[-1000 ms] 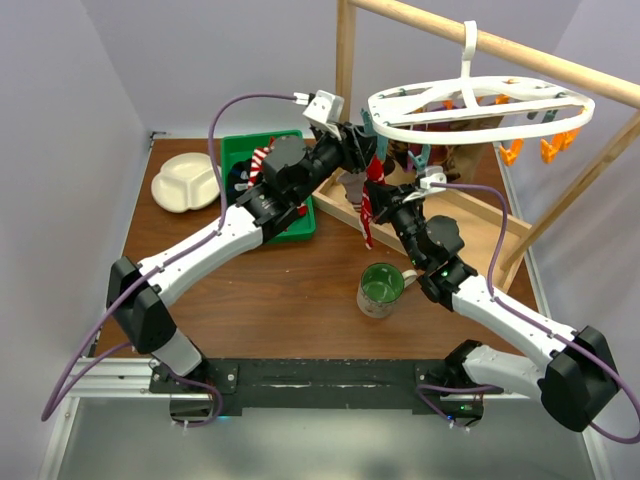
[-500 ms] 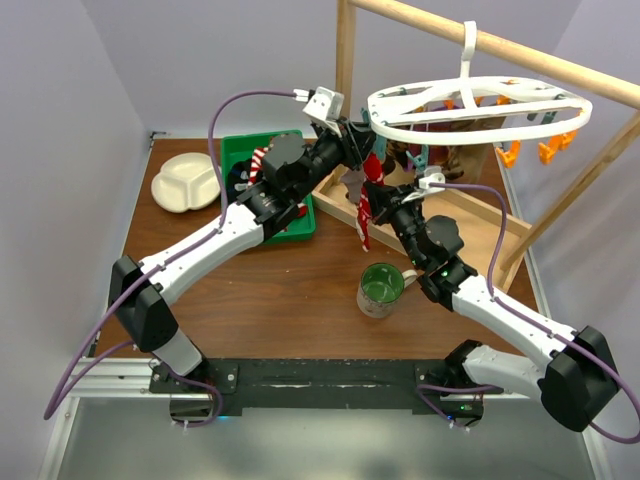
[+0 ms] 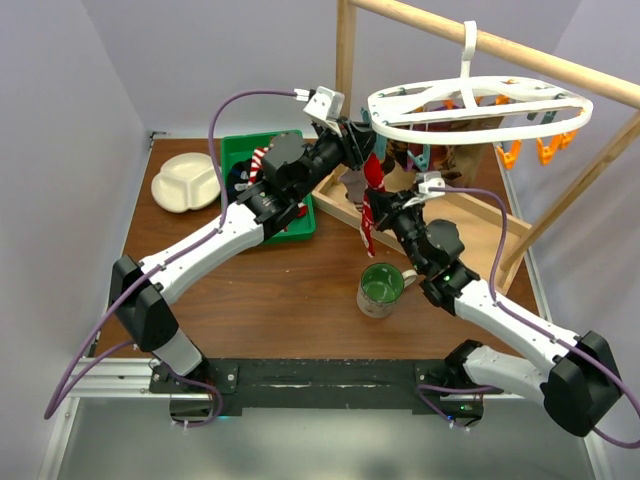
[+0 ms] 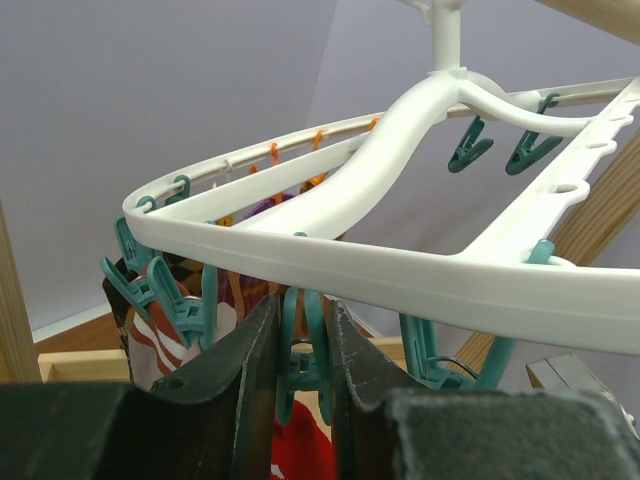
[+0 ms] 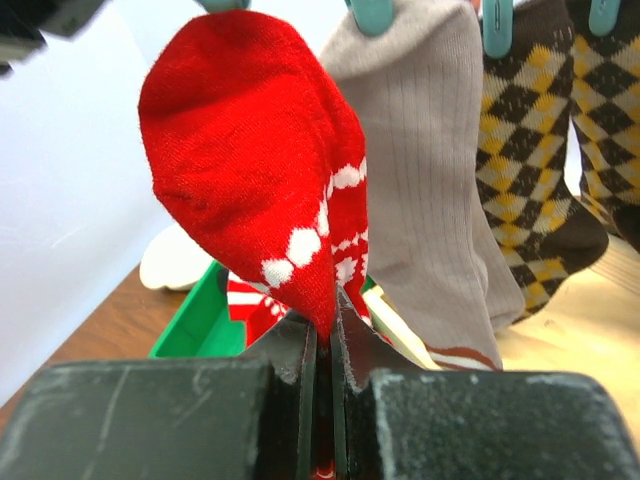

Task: Remove the socks clipped to the hanger
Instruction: Remove the sock from the hanger.

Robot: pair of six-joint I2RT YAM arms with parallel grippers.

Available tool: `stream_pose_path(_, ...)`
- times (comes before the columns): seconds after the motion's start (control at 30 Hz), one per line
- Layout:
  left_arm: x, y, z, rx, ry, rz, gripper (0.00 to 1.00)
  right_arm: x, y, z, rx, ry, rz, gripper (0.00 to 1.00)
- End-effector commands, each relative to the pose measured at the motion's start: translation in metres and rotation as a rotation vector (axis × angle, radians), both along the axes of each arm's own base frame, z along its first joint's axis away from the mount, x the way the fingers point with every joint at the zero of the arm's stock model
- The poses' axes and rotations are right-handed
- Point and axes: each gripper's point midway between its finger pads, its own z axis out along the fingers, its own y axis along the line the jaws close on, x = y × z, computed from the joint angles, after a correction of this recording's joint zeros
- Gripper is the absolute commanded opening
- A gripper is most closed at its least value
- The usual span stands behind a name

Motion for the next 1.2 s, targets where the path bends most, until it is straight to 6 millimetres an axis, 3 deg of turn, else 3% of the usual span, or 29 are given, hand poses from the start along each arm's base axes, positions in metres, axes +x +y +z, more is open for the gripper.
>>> stream_pose_path(0.0,0.002,0.003,0.025,-0.045,-0.053,0.004,0.0,-0.004,-0.01,0.006,0.027,-0.018,-0.031,0.0)
stream_pose_path(0.23,-0.001,-0.001,0.023,-0.043,-0.049,-0.02,0.0,-0.006,-0.012,0.008,0.027,-0.021,-0.031,0.0)
stream_pose_path(0.33,-0.003,-0.002,0.022,-0.045,-0.043,-0.036,0.16,-0.005,-0.011,0.008,0.026,-0.022,-0.027,0.0)
stream_pose_path(0.37,-0.005,-0.002,0.022,-0.044,-0.043,-0.041,0.3,-0.005,-0.01,0.007,0.023,-0.02,-0.026,0.0)
stream_pose_path(0.47,-0.011,0.0,0.025,-0.055,-0.047,-0.057,0.54,-0.004,-0.009,0.005,0.008,-0.016,-0.023,0.0)
stream_pose_path(0.57,-0.02,0.005,0.027,-0.071,-0.052,-0.072,0.66,-0.003,-0.008,0.003,0.006,-0.015,-0.018,0.0)
stream_pose_path(0.6,-0.021,0.005,0.019,-0.067,-0.038,-0.08,0.68,-0.004,-0.007,0.003,0.005,-0.015,-0.014,0.0)
stream_pose_path(0.67,-0.028,0.01,0.023,-0.082,-0.044,-0.09,0.7,-0.003,-0.006,0.004,0.005,-0.017,-0.011,0.0)
stream_pose_path(0.87,-0.042,0.025,0.006,-0.094,0.003,-0.083,0.67,-0.003,-0.002,0.002,-0.001,-0.013,0.006,0.0)
stream_pose_path(1.17,-0.037,0.014,-0.032,-0.043,0.133,-0.102,0.58,-0.003,0.006,0.004,-0.012,-0.011,0.045,0.0)
